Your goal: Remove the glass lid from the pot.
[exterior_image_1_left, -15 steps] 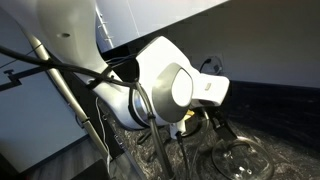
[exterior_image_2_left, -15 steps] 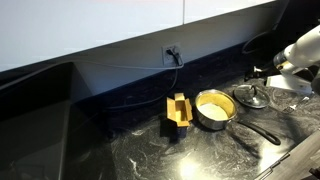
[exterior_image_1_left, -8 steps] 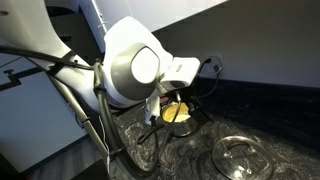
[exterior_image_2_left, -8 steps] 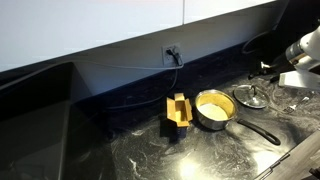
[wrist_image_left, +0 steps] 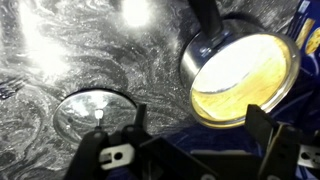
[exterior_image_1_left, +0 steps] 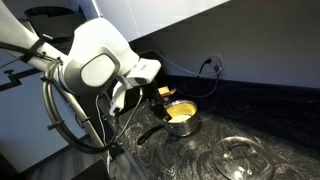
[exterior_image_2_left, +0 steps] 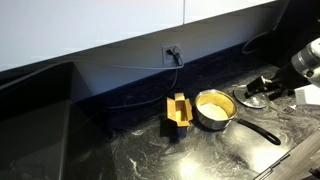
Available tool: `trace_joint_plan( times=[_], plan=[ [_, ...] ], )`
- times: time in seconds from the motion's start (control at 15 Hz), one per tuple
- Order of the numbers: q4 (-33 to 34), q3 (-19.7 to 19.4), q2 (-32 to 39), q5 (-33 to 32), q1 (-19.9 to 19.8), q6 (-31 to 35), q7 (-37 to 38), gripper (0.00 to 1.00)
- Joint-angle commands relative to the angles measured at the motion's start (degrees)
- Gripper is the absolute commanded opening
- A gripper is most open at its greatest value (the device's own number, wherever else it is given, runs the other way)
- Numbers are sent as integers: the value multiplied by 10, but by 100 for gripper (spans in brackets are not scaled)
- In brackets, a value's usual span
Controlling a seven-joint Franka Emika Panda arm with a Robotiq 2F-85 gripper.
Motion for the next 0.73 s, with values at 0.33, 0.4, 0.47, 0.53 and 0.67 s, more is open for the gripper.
trace_joint_plan(
  times=[0.33, 0.4, 0.47, 0.53, 0.67],
  plan=[
    [77, 92, -127, 140, -122, -305, -187, 100],
    [61, 103, -117, 145, -128, -266, -181, 100],
    [68, 106, -122, 143, -136, -283, -186, 100],
    [72, 107, -124, 143, -139, -289, -186, 100],
    [72, 109, -124, 142, -140, -290, -186, 100]
  ],
)
